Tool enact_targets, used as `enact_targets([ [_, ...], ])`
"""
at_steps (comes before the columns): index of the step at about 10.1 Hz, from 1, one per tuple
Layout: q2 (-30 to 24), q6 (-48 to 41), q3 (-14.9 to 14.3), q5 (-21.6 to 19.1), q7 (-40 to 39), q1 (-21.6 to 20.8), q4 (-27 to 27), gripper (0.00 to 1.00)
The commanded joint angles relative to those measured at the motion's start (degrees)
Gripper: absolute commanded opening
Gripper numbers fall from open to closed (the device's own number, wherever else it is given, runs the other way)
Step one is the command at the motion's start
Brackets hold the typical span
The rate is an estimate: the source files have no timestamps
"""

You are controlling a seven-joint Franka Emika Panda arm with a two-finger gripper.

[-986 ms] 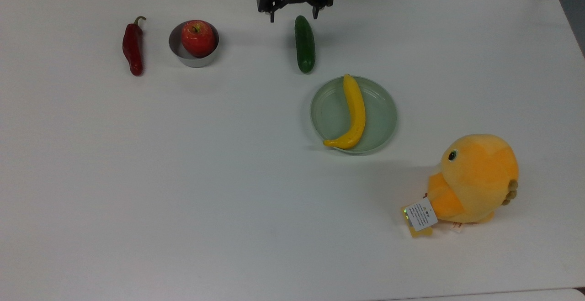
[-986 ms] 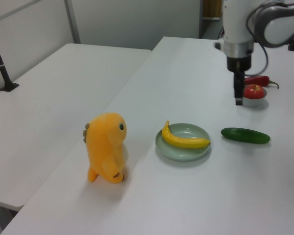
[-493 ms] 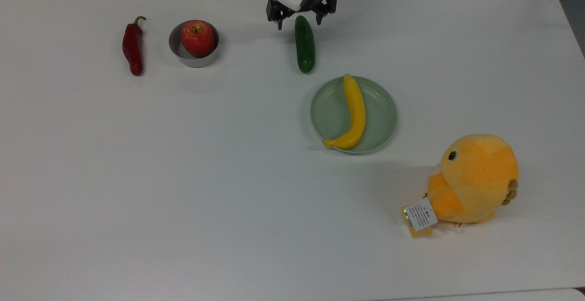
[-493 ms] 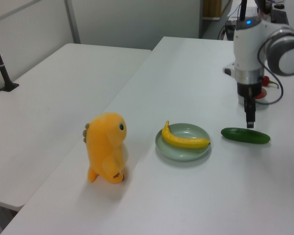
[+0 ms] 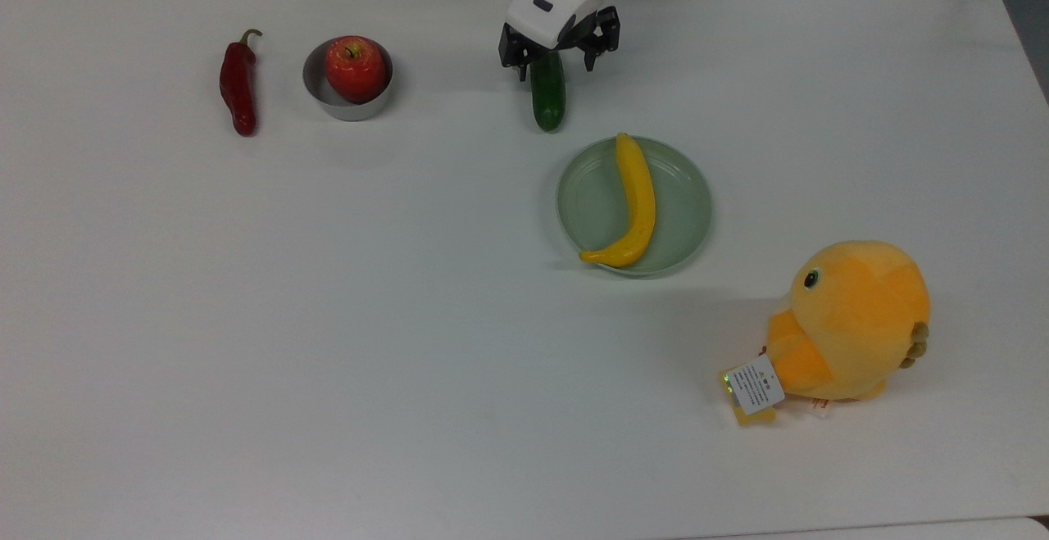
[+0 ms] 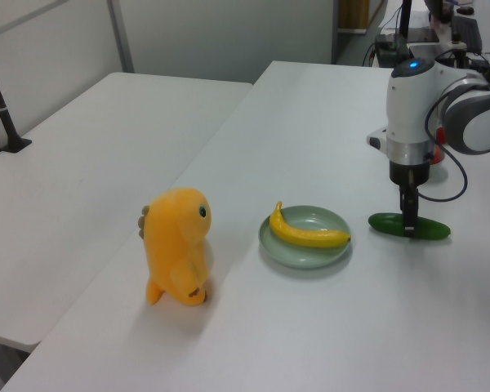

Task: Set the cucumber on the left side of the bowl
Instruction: 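Lower the gripper and close it around the cucumber's middle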

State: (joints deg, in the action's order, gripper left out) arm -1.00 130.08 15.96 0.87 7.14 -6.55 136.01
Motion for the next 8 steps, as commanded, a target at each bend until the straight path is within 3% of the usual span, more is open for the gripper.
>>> enact_targets([
  [1,0.82,1.67,0.57,-0.34,1.38,0.40,-0.05,0.72],
  [2,0.91,1.67,0.57,-0.25,1.55,0.49,-0.05,0.55],
  [4,0.91,2.45,0.57,-0.25,1.64,0.58,-0.13,0.05],
  [5,0.91,2.55,0.57,-0.25,1.64,0.66,-0.22,0.00],
  [8,0.04,1.49,0.57,-0.25,2.34,1.18,-2.23,0.00],
])
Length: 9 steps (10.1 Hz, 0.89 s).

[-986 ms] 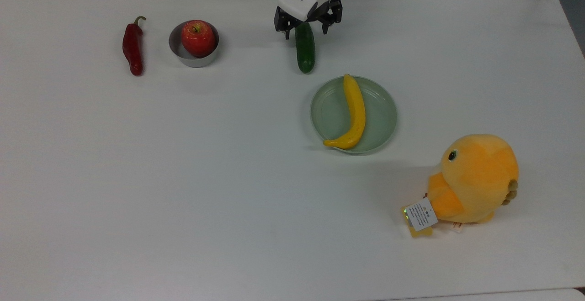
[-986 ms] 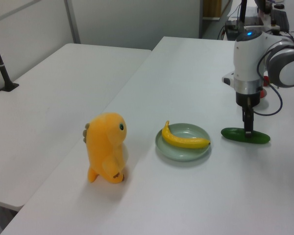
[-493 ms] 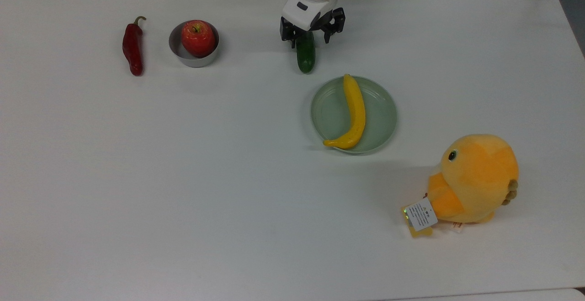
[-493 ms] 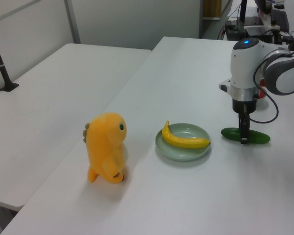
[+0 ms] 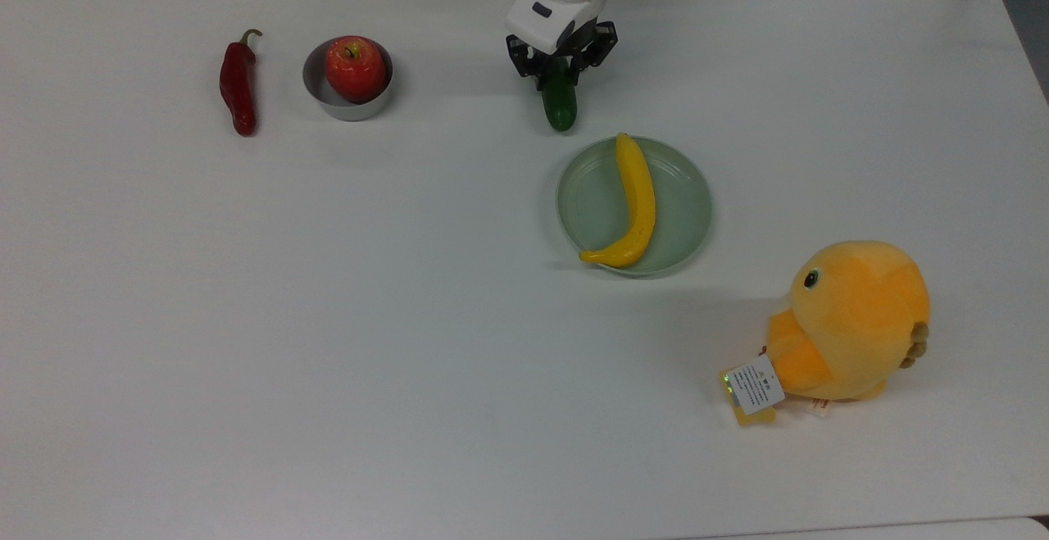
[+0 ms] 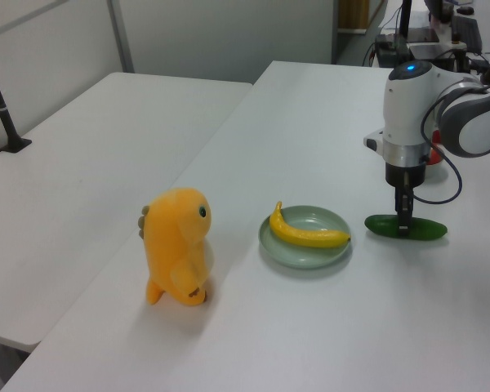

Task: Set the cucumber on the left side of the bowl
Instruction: 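Lift the cucumber and carry it toward the metal bowl with the apple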

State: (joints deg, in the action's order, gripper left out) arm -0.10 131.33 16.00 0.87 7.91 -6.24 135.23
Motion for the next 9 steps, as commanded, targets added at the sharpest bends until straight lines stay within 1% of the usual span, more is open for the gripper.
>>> enact_targets([
  [1,-1.65,-0.36,0.52,-0.25,2.27,1.57,-2.33,0.00],
  [3,-2.01,-2.21,0.44,-0.52,2.37,2.72,-4.61,0.00],
  [6,-2.01,-2.74,0.18,-1.04,2.37,4.48,-7.86,0.00],
  [9,-2.01,-2.74,0.00,-1.13,2.37,5.88,-9.36,0.00],
])
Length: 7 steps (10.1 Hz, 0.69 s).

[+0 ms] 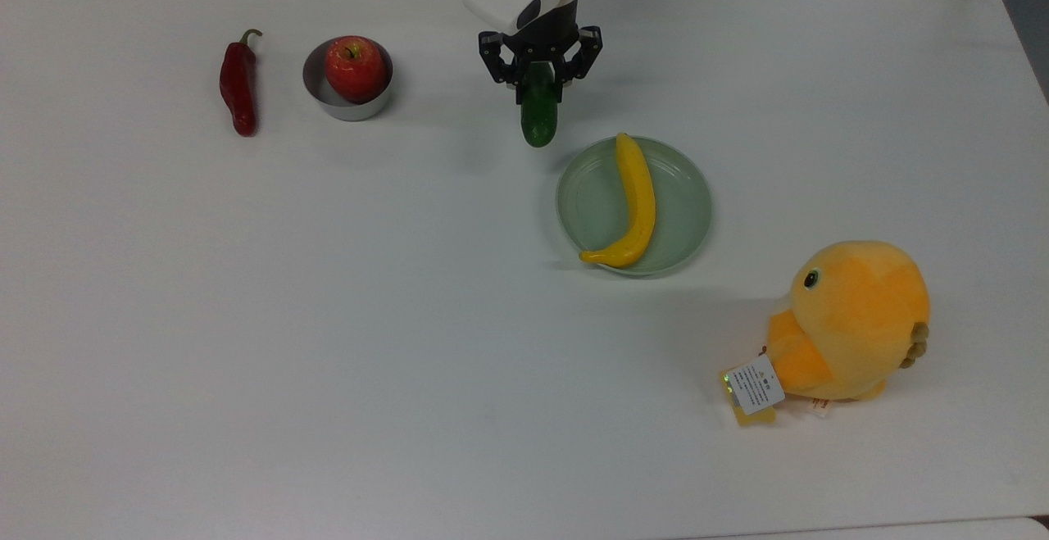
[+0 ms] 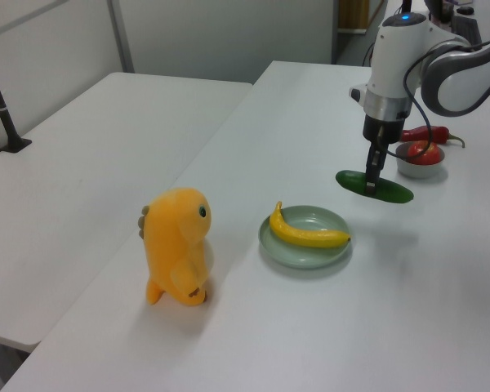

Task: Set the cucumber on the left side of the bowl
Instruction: 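Lift the cucumber and carry it toward the metal bowl with the apple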

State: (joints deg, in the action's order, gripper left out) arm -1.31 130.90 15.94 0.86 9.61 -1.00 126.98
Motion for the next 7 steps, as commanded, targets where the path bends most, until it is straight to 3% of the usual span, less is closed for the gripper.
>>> enact_targets([
  [1,-0.80,-2.31,0.05,-1.22,0.67,1.08,-1.21,0.00],
  [3,-0.45,-2.49,-0.38,-1.30,0.76,1.35,-1.73,0.00],
  [5,-1.41,-10.97,-0.82,-1.39,0.68,2.40,-1.73,0.00],
  [7,-1.86,-12.60,-1.52,-1.22,0.50,3.80,-1.65,0.00],
])
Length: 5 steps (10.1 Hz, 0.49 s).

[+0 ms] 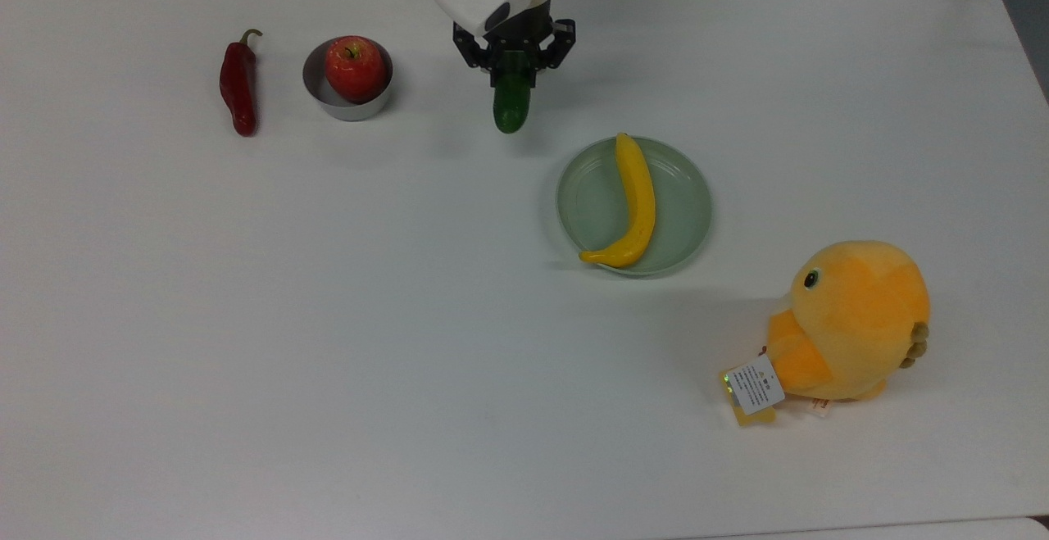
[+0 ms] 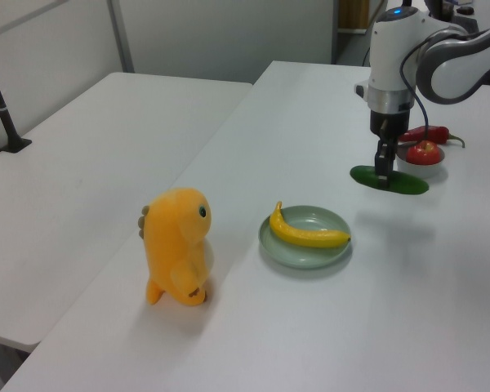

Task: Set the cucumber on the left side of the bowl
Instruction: 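Lift the cucumber and carry it toward the metal bowl with the apple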

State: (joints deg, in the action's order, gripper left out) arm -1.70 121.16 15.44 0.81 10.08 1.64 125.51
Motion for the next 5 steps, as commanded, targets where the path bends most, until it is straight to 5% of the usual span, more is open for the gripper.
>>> enact_targets([
  [1,-1.46,-2.86,-2.59,-0.64,-0.49,1.78,-0.09,0.00],
  [5,-1.38,-2.77,-5.33,0.68,-2.96,3.72,1.57,0.00],
])
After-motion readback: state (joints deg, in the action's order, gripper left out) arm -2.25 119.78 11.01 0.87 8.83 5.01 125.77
